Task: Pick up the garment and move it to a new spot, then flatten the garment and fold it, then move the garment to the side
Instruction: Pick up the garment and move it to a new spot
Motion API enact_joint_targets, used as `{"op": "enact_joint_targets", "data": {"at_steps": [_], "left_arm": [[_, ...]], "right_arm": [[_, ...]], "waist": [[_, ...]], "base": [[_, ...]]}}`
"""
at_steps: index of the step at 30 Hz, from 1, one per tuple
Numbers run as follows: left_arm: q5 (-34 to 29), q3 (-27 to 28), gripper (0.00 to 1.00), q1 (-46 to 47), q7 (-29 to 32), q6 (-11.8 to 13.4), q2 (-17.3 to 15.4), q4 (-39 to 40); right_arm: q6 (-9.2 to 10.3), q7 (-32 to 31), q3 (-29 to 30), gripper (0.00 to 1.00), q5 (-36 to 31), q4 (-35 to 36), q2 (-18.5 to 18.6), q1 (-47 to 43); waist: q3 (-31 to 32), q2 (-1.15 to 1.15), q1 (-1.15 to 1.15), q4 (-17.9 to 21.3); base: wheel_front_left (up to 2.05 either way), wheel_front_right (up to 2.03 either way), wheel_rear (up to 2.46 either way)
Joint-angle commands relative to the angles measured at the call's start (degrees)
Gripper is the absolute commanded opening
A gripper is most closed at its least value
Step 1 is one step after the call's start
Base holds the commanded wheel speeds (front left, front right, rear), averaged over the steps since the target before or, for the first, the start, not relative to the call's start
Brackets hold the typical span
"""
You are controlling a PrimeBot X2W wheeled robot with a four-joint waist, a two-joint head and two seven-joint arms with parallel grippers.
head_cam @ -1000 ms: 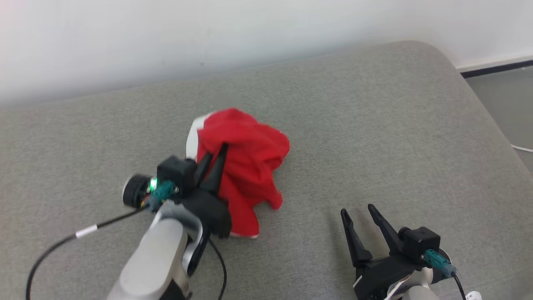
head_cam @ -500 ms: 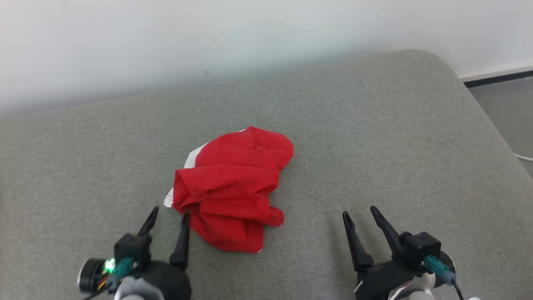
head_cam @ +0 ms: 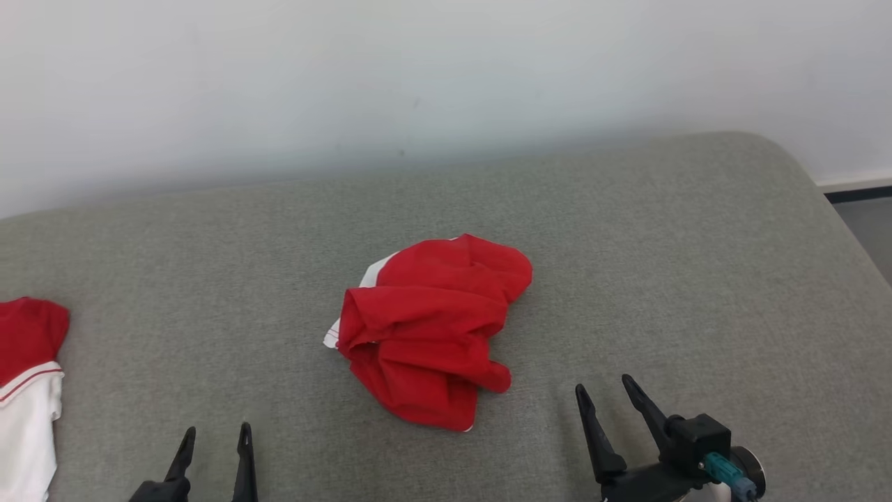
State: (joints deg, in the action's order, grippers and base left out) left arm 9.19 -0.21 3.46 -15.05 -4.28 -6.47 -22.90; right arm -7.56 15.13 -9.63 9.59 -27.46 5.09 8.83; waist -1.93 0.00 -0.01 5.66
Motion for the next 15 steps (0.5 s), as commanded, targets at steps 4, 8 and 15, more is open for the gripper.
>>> {"op": "enact_joint_targets", "data": {"at_steps": [4,8,15], "left_arm": [[-1.64,1.82,1.00,-2.60,-0.19,-0.29,1.21,1.58],[-2.70,3.19,1.00,-4.76,-0.19,-0.69,1.96,3.62],[-3.85,3.65,1.00,-7.37,-0.20,-1.05,3.17,6.30]], "right_arm": [[0.13,0.02,0.43,1.00,-0.36,-0.64,-0.04,-1.31],[0.13,0.02,0.79,1.00,-0.63,-0.96,-0.03,-2.16],[0.13,0.02,1.22,1.00,-0.83,-1.32,0.12,-3.42]], "waist": [[1.33,0.00,0.01,-1.45],[1.85,0.00,0.01,-1.77],[2.20,0.00,0.01,-2.63]], "base": [[0.00,0.00,0.00],[0.00,0.00,0.00],[0.00,0.00,0.00]]}}
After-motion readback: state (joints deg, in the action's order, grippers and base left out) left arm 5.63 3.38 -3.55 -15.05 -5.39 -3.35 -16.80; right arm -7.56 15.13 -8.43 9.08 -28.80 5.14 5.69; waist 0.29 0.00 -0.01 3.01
